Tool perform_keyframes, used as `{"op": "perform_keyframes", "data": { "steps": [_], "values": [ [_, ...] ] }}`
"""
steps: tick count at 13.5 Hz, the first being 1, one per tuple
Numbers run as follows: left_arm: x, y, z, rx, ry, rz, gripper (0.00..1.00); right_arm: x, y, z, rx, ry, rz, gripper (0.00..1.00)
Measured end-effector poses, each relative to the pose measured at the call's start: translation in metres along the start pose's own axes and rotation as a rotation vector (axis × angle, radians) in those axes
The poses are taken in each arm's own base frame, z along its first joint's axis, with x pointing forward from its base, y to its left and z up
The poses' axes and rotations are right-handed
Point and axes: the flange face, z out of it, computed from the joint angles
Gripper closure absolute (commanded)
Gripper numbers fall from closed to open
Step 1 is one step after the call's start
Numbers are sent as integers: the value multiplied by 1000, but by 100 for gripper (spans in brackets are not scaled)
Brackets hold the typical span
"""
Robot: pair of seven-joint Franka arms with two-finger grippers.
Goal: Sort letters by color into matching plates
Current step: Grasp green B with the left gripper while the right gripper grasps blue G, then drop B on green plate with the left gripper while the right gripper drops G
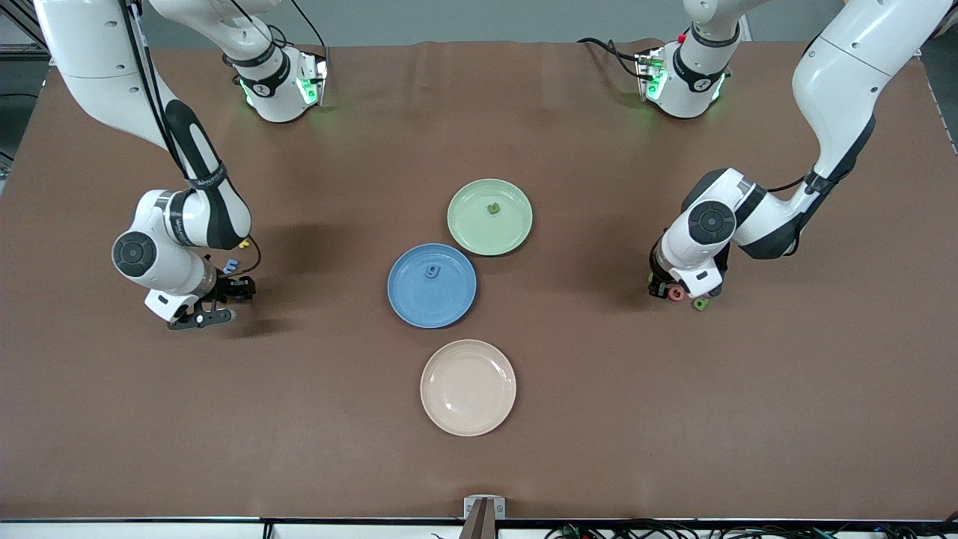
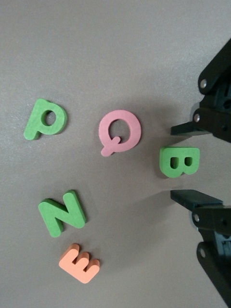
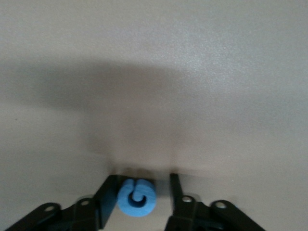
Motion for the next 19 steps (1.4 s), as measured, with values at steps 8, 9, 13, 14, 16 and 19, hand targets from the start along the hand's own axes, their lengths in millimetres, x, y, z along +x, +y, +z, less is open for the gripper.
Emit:
{"op": "perform_keyframes", "data": {
  "steps": [8, 9, 13, 14, 16, 19],
  "values": [
    [-1, 3, -5, -15, -3, 13, 100, 1, 1, -3, 0, 5, -1, 76],
    [-3, 6, -10, -26, -3, 23, 100, 1, 1, -3, 0, 5, -2, 76],
    [-43, 14, -49, -88, -3, 94, 100, 2, -4, -10, 10, -20, -10, 77],
    [-56, 14, -60, -94, 2, 113, 100, 4, -8, -19, 15, -24, -17, 77],
    [-85, 15, -82, -99, 11, 152, 100, 8, -22, -42, 25, -39, -27, 77],
    [-140, 5, -108, -121, 1, 243, 100, 13, -66, -74, 27, -46, 14, 77]
  ]
}}
